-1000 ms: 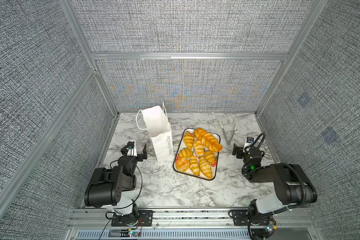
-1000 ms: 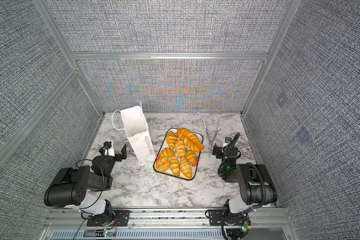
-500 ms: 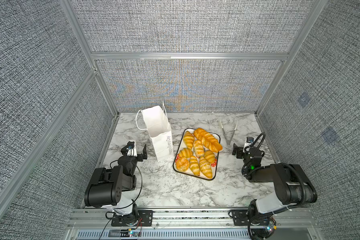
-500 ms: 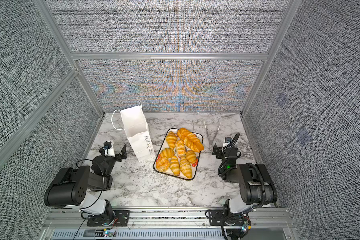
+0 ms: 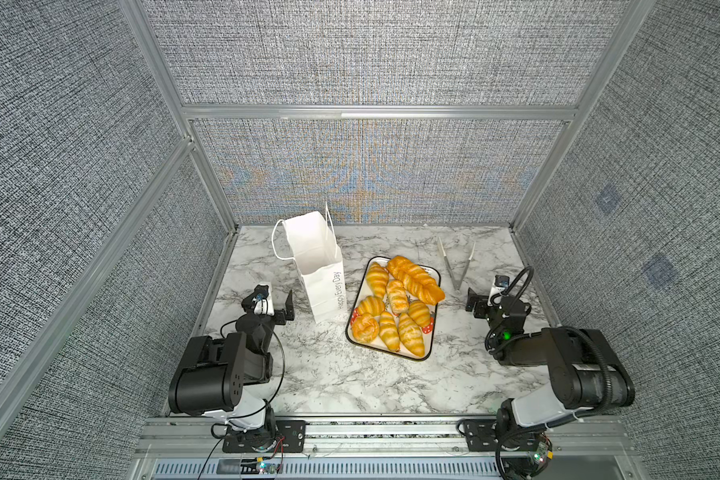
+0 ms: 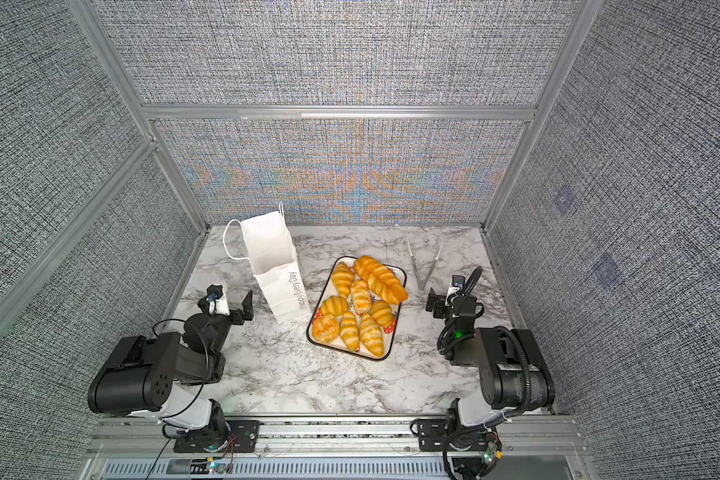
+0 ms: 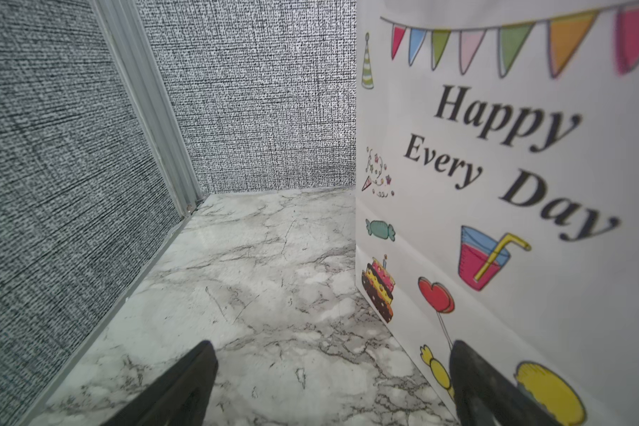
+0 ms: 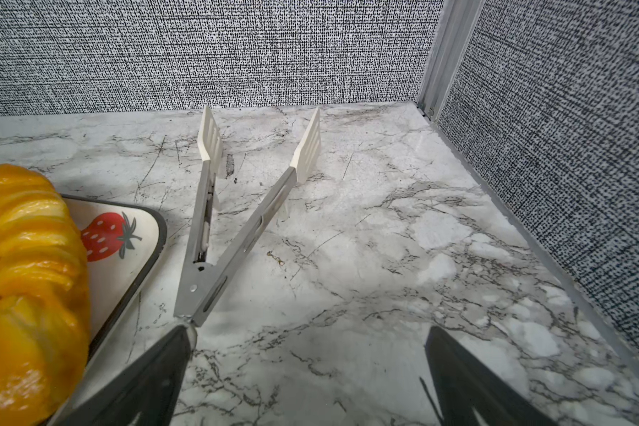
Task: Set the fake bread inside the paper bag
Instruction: 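Raise the left gripper toward the bag handle while the right lifts, then grasp the white bag handle with the left gripper while the right reaches over the tongs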
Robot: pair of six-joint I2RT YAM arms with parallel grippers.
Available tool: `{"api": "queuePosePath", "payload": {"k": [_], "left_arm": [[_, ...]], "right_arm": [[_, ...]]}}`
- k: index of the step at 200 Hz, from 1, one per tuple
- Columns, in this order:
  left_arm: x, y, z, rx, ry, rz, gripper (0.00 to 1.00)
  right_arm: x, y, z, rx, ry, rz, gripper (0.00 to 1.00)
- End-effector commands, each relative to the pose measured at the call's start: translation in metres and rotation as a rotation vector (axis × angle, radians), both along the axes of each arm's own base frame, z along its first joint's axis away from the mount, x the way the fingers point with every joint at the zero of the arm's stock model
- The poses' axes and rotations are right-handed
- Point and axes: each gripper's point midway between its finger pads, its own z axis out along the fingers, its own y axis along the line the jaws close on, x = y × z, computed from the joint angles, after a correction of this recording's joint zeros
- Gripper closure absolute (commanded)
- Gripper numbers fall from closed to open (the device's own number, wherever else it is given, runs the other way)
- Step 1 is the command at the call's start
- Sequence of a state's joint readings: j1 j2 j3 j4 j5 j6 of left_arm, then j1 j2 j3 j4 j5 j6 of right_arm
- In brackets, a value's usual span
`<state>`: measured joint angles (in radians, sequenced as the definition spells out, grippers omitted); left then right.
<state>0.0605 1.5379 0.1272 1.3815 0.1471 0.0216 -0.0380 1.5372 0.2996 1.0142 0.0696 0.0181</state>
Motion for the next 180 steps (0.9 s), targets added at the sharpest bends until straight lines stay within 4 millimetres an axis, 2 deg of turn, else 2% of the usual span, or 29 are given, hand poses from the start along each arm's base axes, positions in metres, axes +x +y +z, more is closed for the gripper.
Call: {"api": "queuePosePath", "payload": {"k": [1, 17, 28, 41, 66, 86, 90, 92, 98, 108, 127, 142, 180], "left_arm": [[-0.009, 0.016, 0.023, -0.017, -0.1, 0.099, 0.01], [-0.016, 0.015, 0.032, -0.013, -0.129, 0.094, 0.01], [-0.025, 0.012, 0.046, -0.004, -0.166, 0.085, 0.01], [-0.035, 0.014, 0.062, -0.012, -0.201, 0.108, 0.01], [-0.046, 0.028, 0.085, -0.154, -0.197, 0.215, 0.01], [-0.056, 0.028, 0.105, -0.242, -0.252, 0.221, 0.01], [-0.058, 0.028, 0.11, -0.258, -0.265, 0.219, 0.01], [-0.058, 0.028, 0.111, -0.268, -0.267, 0.216, 0.01], [-0.059, 0.027, 0.117, -0.297, -0.275, 0.21, 0.01], [-0.059, 0.026, 0.123, -0.357, -0.267, 0.205, 0.01], [-0.052, 0.022, 0.143, -0.466, -0.22, 0.184, 0.01], [-0.044, 0.015, 0.165, -0.492, -0.176, 0.15, 0.01], [-0.022, -0.005, 0.226, -0.471, -0.093, 0.053, 0.01]], "right_arm": [[-0.002, -0.001, 0.019, 0.003, -0.076, -0.013, 0.01], [-0.012, -0.01, 0.032, -0.009, -0.111, -0.08, 0.01], [-0.023, -0.019, 0.045, -0.019, -0.149, -0.161, 0.01], [-0.036, -0.038, 0.064, 0.002, -0.172, -0.294, 0.01], [-0.051, -0.075, 0.105, 0.065, -0.152, -0.568, 0.01], [-0.047, -0.083, 0.13, 0.128, -0.049, -0.661, 0.01], [-0.044, -0.084, 0.14, 0.152, -0.049, -0.681, 0.01], [-0.045, -0.085, 0.137, 0.152, -0.015, -0.693, 0.01], [-0.044, -0.087, 0.147, 0.17, 0.018, -0.728, 0.01], [-0.038, -0.086, 0.164, 0.2, 0.06, -0.75, 0.01], [-0.025, -0.076, 0.178, 0.235, 0.176, -0.729, 0.01], [-0.013, -0.062, 0.174, 0.239, 0.272, -0.649, 0.01], [0.014, -0.033, 0.169, 0.226, 0.279, -0.424, 0.01]]}}
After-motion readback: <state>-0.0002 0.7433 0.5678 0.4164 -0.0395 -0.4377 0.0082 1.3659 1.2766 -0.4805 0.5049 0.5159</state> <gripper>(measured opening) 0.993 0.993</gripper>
